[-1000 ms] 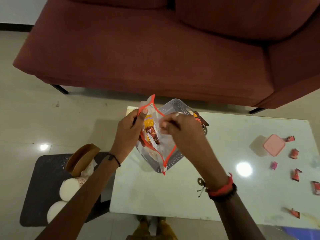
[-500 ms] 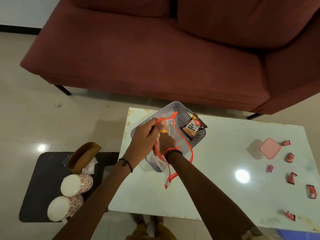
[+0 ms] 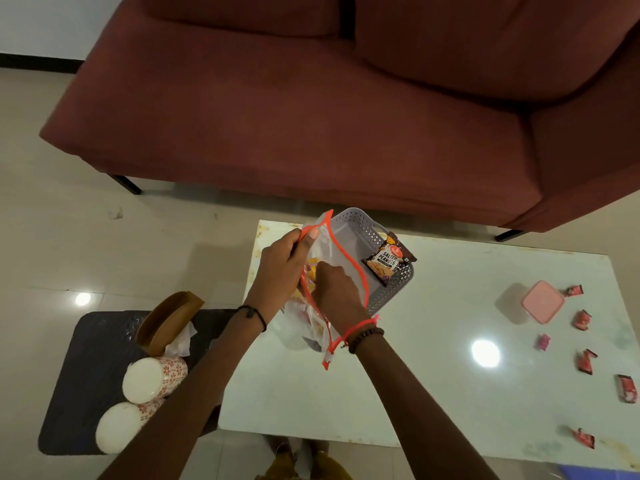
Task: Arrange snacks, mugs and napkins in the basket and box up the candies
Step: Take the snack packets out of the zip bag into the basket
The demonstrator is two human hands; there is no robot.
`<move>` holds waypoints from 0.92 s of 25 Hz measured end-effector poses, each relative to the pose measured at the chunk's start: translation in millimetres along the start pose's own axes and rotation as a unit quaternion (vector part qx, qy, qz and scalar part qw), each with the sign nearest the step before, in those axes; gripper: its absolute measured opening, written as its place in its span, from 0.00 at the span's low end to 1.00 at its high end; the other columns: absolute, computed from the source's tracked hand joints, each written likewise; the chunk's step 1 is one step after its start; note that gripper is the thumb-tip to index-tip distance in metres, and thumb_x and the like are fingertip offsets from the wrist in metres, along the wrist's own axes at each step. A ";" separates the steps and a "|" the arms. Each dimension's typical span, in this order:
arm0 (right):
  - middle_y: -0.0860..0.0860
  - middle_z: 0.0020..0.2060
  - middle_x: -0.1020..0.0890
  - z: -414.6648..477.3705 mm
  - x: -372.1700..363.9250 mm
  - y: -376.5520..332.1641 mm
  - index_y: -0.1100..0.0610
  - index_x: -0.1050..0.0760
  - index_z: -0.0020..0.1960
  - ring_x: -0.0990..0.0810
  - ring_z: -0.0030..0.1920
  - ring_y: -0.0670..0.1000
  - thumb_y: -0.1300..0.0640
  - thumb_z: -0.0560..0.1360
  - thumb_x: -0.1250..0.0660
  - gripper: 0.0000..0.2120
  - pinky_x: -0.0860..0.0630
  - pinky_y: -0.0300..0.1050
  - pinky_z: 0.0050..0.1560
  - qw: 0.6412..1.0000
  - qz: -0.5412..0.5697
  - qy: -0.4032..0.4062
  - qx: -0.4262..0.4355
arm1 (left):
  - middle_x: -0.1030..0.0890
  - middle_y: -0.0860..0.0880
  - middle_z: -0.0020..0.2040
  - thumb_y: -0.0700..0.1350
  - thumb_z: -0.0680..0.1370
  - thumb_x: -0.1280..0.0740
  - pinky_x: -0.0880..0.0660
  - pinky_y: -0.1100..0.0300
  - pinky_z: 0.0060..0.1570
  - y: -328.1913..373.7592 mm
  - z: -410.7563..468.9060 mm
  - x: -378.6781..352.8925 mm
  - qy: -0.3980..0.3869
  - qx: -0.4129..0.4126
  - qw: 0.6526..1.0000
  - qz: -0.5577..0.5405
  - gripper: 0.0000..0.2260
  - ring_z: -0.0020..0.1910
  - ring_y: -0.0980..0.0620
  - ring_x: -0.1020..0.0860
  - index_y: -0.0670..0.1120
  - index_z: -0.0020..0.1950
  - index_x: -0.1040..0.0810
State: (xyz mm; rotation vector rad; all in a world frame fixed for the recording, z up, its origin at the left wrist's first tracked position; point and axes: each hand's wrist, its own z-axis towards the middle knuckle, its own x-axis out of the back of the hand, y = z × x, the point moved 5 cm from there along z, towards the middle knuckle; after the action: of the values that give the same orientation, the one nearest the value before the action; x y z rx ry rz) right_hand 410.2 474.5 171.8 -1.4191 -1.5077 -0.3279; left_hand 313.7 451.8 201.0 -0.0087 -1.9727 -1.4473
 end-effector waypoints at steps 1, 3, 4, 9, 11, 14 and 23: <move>0.62 0.53 0.20 -3.6 3.7 -0.3 0.60 0.29 0.53 0.22 0.48 0.60 0.55 0.79 0.40 0.08 0.30 0.49 0.44 1.000 0.017 0.006 0.009 | 0.27 0.50 0.29 0.52 0.80 0.42 0.30 0.76 0.30 0.6 6.5 4.5 0.001 0.003 1.000 0.003 0.13 0.30 0.56 0.27 0.44 0.46 0.25; 0.62 0.53 0.20 -18.3 18.7 -0.8 0.61 0.30 0.56 0.21 0.51 0.61 0.56 0.79 0.38 0.10 0.29 0.47 0.44 0.998 0.057 0.021 0.025 | 0.26 0.48 0.31 0.53 0.80 0.44 0.25 0.66 0.38 -0.3 21.1 14.0 -0.010 0.011 1.000 0.012 0.15 0.32 0.51 0.25 0.45 0.49 0.23; 0.61 0.53 0.20 -24.3 29.0 -0.6 0.61 0.31 0.57 0.21 0.52 0.61 0.58 0.79 0.39 0.09 0.29 0.47 0.44 0.996 0.082 0.035 0.030 | 0.26 0.48 0.31 0.54 0.80 0.44 0.23 0.58 0.41 -0.5 27.5 18.5 -0.017 0.018 1.000 0.015 0.16 0.34 0.49 0.24 0.45 0.51 0.23; 0.58 0.40 0.22 -44.1 96.1 16.6 0.56 0.35 0.41 0.23 0.41 0.54 0.64 0.78 0.38 0.09 0.27 0.44 0.41 0.941 0.311 0.128 0.018 | 0.27 0.49 0.30 0.55 0.79 0.42 0.24 0.59 0.30 -1.5 52.8 38.5 -0.029 0.035 0.999 -0.029 0.12 0.31 0.49 0.25 0.51 0.40 0.28; 0.57 0.38 0.19 -41.8 123.1 32.0 0.55 0.33 0.38 0.19 0.40 0.51 0.64 0.77 0.36 0.12 0.18 0.45 0.42 0.863 0.487 0.131 0.032 | 0.28 0.48 0.30 0.56 0.79 0.42 0.26 0.64 0.23 -3.7 62.6 44.7 -0.022 0.055 0.997 -0.052 0.15 0.27 0.52 0.26 0.50 0.35 0.30; 0.53 0.36 0.18 -12.5 148.9 66.5 0.57 0.33 0.39 0.16 0.39 0.49 0.65 0.77 0.36 0.10 0.16 0.46 0.41 0.804 0.573 0.151 0.053 | 0.29 0.48 0.29 0.57 0.79 0.42 0.22 0.60 0.23 -4.4 74.4 52.3 -0.014 0.066 0.996 -0.065 0.20 0.25 0.53 0.25 0.42 0.38 0.27; 0.61 0.41 0.27 168.0 33.0 160.3 0.62 0.37 0.43 0.29 0.43 0.56 0.72 0.74 0.42 0.07 0.38 0.42 0.41 0.959 0.205 0.156 -0.119 | 0.28 0.49 0.28 0.56 0.78 0.40 0.23 0.64 0.22 -17.1 91.1 56.3 -0.005 0.066 0.994 -0.088 0.19 0.20 0.61 0.27 0.41 0.38 0.27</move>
State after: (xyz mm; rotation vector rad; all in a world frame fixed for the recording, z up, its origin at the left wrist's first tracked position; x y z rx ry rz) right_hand 477.4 665.0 52.6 -1.7364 -0.9122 -0.4606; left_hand 217.1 501.3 202.2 0.2219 -2.1173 -1.4234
